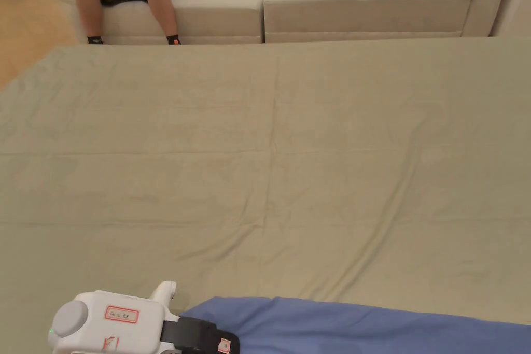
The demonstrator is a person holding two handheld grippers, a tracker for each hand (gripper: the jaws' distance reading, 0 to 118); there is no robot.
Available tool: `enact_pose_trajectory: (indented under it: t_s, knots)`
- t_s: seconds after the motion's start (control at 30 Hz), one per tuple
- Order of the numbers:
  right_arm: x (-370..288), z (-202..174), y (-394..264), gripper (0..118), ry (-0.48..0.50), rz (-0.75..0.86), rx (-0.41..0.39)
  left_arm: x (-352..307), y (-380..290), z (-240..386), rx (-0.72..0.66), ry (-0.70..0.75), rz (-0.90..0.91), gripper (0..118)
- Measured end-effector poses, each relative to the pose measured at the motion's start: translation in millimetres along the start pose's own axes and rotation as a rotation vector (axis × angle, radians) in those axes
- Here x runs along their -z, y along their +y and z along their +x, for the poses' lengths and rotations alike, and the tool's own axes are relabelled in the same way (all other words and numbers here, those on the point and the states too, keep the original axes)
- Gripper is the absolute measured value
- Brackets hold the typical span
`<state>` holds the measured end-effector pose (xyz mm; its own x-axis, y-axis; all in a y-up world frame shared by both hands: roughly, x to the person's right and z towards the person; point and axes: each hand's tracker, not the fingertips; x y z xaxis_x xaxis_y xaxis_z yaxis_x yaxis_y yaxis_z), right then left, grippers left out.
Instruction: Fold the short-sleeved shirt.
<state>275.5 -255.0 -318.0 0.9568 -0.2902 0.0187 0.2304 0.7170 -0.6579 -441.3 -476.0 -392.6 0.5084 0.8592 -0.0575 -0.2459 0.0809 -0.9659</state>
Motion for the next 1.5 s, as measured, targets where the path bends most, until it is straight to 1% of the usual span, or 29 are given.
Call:
enact_pose_trajectory:
  t_s: [0.03,0.07,0.13,0.2,0.27,0.4,0.5,0.53,0.57,0.6,0.67,0.7,0.73,0.77,0.83,0.9,0.93,0.97,1.0,1.1,1.13,1.17,1.23,1.33,1.37,1.4,1.43,1.47,1.5]
  knots:
    - [-0.1,-0.7,0.0,0,-0.001,-0.003,-0.003,-3.1,-0.3,9.1,0.062,0.04,0.02,4]
    - [-0.8,-5.2,0.5,0,-0.002,-0.004,-0.008,-6.7,1.1,12.3,0.106,0.053,-0.003,4]
    - [-0.7,-7.9,0.7,0,-0.007,-0.006,-0.017,-17.2,5.9,17.4,0.1,0.021,-0.024,4]
    - [-1.5,-4.0,-0.9,0,0.001,-0.004,-0.011,-28.5,9.9,24.4,0.149,0.045,-0.048,4]
    - [-1.8,-5.4,-2.6,0,0.006,-0.003,-0.01,-45.8,14.7,22.4,0.129,0.063,-0.04,4]
    - [-0.7,-15.1,-4.2,0,0.012,-0.009,-0.014,-93.5,9.2,20.4,0.073,0.188,0.063,4]
    - [2.8,-17.4,-4.3,0,0.022,-0.018,-0.018,-124.8,0.9,18.3,-0.009,0.316,0.113,4]
    - [5.0,-18.5,-4.9,0,0.023,-0.023,-0.019,-132.9,-3.1,23.1,-0.039,0.388,0.14,4]
    - [7.8,-17.3,-5.3,0,0.027,-0.029,-0.022,-133.2,-7.6,31.8,-0.047,0.477,0.117,4]
    - [10.7,-11.6,-5.1,0,0.029,-0.033,-0.024,-130.5,-13.3,41.0,-0.087,0.539,0.121,4]
    - [14.5,-12.0,-6.6,0,0.045,-0.034,-0.026,-120.8,-24.6,65.7,-0.138,0.611,0.155,4]
    - [15.8,-13.2,-6.9,0,0.054,-0.035,-0.024,-109.9,-29.8,84.1,-0.076,0.59,0.158,4]
    - [16.4,-13.7,-6.2,0,0.072,-0.033,-0.021,-100.2,-34.2,101.6,-0.017,0.609,0.165,4]
    - [16.6,-14.5,-5.8,0,0.079,-0.032,-0.022,-90.0,-36.9,115.9,0.016,0.595,0.168,4]
    - [16.5,-16.8,-5.0,0,0.091,-0.029,-0.041,-65.6,-39.1,139.0,0.07,0.506,0.171,4]
    - [15.6,-15.8,-3.9,0,0.097,-0.025,-0.058,-28.5,-37.5,161.1,0.056,0.426,0.15,4]
    - [14.3,-14.7,-3.6,0,0.117,-0.027,-0.056,-13.8,-30.5,160.4,0.096,0.407,0.121,4]
    - [12.5,-13.5,-4.4,0,0.126,-0.021,-0.054,7.6,-29.0,171.6,0.128,0.397,0.14,4]
    - [10.8,-12.7,-5.1,0,0.133,-0.015,-0.053,26.8,-26.4,179.8,0.162,0.389,0.112,4]
    - [3.3,-5.9,-6.7,0,0.143,-0.013,-0.06,86.8,-20.8,190.3,0.153,0.322,0.067,4]
    - [1.1,-1.2,-7.6,0,0.143,-0.011,-0.06,104.2,-19.9,191.0,0.173,0.329,0.025,4]
    - [-0.7,3.1,-7.9,0,0.144,-0.013,-0.059,117.4,-21.5,191.7,0.171,0.349,0.023,4]
    - [-4.2,11.0,-10.1,0,0.135,-0.009,-0.046,133.4,-25.8,188.2,0.191,0.364,-0.032,4]
    - [-6.3,22.1,-13.1,0,0.13,-0.012,-0.023,133.0,-25.2,177.9,0.137,0.348,-0.02,5]
    - [-6.0,24.9,-14.2,0,0.125,-0.015,-0.021,127.6,-25.2,173.7,0.14,0.346,-0.022,17]
    - [-4.8,26.8,-14.9,0,0.118,-0.017,-0.017,117.6,-26.3,170.6,0.138,0.344,-0.012,44]
    - [-4.0,29.0,-16.0,0,0.117,-0.019,-0.012,108.6,-27.9,168.3,0.131,0.335,-0.007,82]
    - [-2.9,31.2,-17.6,0,0.12,-0.023,-0.006,98.5,-33.3,172.1,0.123,0.3,0.003,115]
    - [-1.6,32.5,-19.5,0,0.121,-0.025,0.0,83.0,-36.4,170.6,0.104,0.236,0.048,118]
